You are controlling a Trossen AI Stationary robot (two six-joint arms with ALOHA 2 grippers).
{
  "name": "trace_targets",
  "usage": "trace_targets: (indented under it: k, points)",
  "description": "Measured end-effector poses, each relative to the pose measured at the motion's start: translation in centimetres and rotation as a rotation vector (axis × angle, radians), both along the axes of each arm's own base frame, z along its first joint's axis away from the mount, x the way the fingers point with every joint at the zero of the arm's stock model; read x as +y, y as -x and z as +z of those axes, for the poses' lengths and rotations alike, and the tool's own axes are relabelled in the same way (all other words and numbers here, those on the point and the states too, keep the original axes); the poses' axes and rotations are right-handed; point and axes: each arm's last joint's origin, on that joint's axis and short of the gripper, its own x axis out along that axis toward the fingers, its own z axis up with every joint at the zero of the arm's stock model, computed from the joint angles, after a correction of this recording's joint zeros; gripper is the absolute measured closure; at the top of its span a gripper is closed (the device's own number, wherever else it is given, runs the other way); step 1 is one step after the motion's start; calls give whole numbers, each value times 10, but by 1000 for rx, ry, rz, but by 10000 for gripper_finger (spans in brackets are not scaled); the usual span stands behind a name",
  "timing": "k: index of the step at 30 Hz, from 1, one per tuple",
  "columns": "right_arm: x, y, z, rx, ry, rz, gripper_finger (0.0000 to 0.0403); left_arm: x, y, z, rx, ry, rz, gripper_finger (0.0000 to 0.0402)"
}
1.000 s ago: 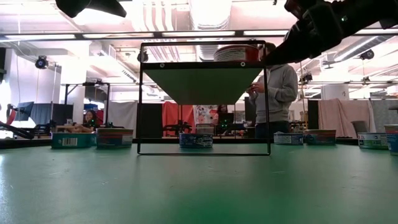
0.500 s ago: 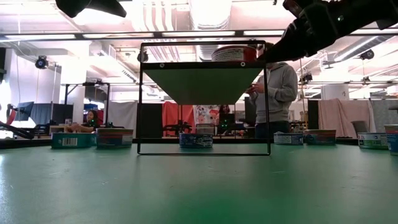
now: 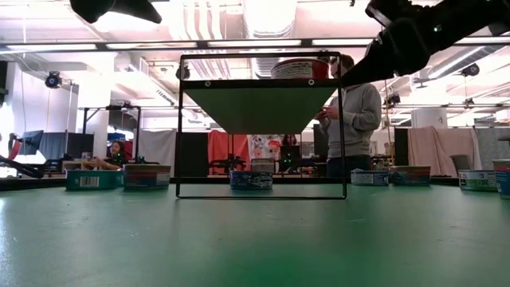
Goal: Stack canned seafood by type on shelf
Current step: Stack the top left dark blue tuna can on top of the dark blue tuna can on the shelf
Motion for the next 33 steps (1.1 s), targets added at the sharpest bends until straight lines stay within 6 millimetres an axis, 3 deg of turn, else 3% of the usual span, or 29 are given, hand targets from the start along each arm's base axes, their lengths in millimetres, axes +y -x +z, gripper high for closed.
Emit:
trace_targets:
  k: [7,13,22,33]
  points:
    - [-6,13,20,-82,47,-81,394,4,7,3,63,98,24,401]
    - [-23,19,35,-169,53,-140,394,16,14,7,95,114,58,402]
    - [-46,18,32,-161,51,-253,394,39,29,8,86,124,100,401]
    - [-47,14,44,-311,-1,-256,394,56,23,2,158,371,143,401]
